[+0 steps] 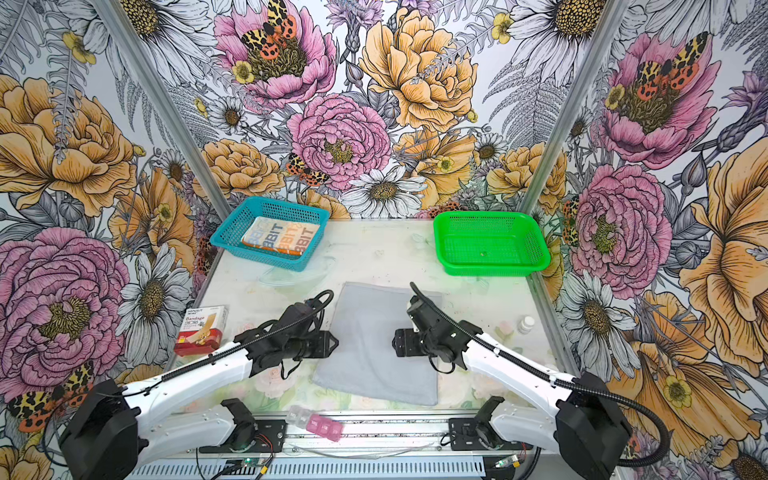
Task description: Fold and stack the towels
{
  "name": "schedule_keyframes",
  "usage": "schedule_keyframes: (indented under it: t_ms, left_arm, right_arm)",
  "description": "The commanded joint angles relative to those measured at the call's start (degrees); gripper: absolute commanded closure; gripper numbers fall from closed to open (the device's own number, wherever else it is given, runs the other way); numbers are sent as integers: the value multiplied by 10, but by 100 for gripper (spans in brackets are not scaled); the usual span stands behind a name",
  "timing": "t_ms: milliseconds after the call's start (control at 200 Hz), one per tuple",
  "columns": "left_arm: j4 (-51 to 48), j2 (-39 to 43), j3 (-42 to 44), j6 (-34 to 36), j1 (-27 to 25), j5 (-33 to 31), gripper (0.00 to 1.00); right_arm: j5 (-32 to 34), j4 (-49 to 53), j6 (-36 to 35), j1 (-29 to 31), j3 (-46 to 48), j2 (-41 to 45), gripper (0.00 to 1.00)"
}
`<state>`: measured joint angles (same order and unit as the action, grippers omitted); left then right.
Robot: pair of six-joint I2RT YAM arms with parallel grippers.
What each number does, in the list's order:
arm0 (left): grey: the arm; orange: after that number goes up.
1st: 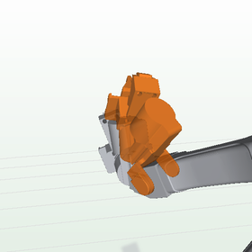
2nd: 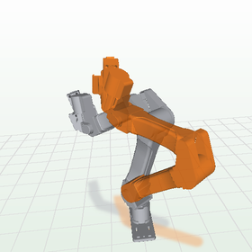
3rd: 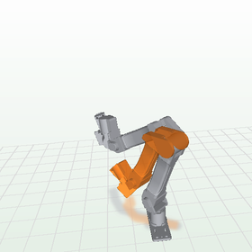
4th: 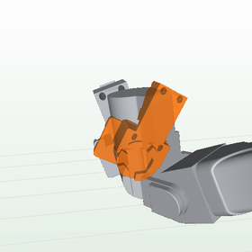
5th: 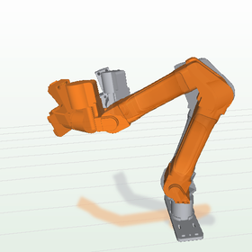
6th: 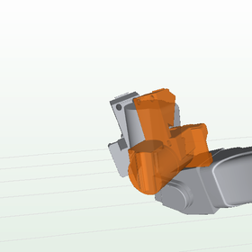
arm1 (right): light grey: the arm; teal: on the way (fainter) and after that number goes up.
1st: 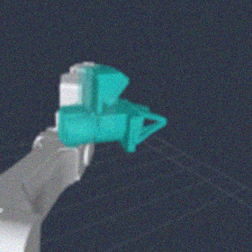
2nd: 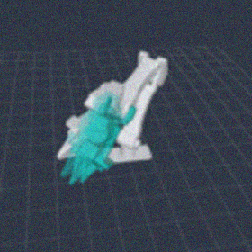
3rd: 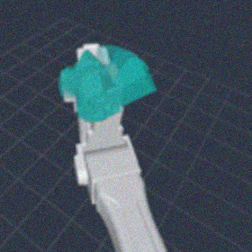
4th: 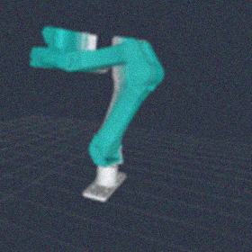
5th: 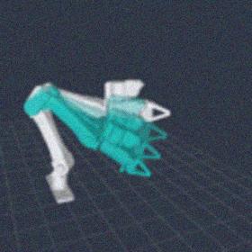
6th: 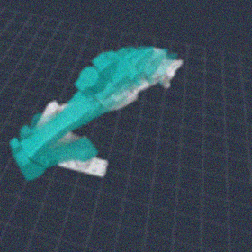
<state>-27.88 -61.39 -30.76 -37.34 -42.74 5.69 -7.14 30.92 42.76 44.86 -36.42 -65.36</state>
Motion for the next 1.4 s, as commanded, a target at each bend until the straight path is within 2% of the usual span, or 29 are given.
schedule_keyframes:
  t_ms: [0, 165, 315, 365, 490, 575, 806, 991, 1176, 1311, 1391]
  left_arm:
    - [-22, 46, 26, -79, -22, 40, 68]
    - [-48, 89, 52, -123, -59, 43, 67]
    - [-51, 75, 77, -135, -74, 60, 64]
    - [-63, 69, 84, -139, -74, 45, 64]
    - [-93, 59, 98, -157, -69, -19, 63]
    - [-94, 69, 113, -172, -69, -55, 57]
    - [-102, 111, 135, -179, -58, -55, 55]
    - [-106, 130, 121, -174, -57, -51, 55]
    - [-107, 134, 63, -143, -65, -37, 52]
    - [-148, 135, 33, -141, -63, -67, 52]
    - [-156, 120, 24, -134, -54, -63, 52]
  right_arm:
    - [1, -31, 112, 47, 31, 26, 24]
    - [28, -30, 180, 117, 67, 62, 27]
    - [36, -29, 216, 146, 93, 61, 27]
    - [47, -29, 227, 153, 104, 60, 27]
    - [65, -28, 250, 155, 134, 65, 27]
    - [75, -22, 270, 155, 153, 80, 28]
    - [89, 71, 294, 155, 164, 107, 29]
    - [86, 102, 291, 157, 147, 119, 29]
    - [93, 133, 282, 167, 105, 122, 30]
    - [100, 159, 292, 182, 92, 137, 30]
    - [100, 167, 298, 187, 91, 147, 30]
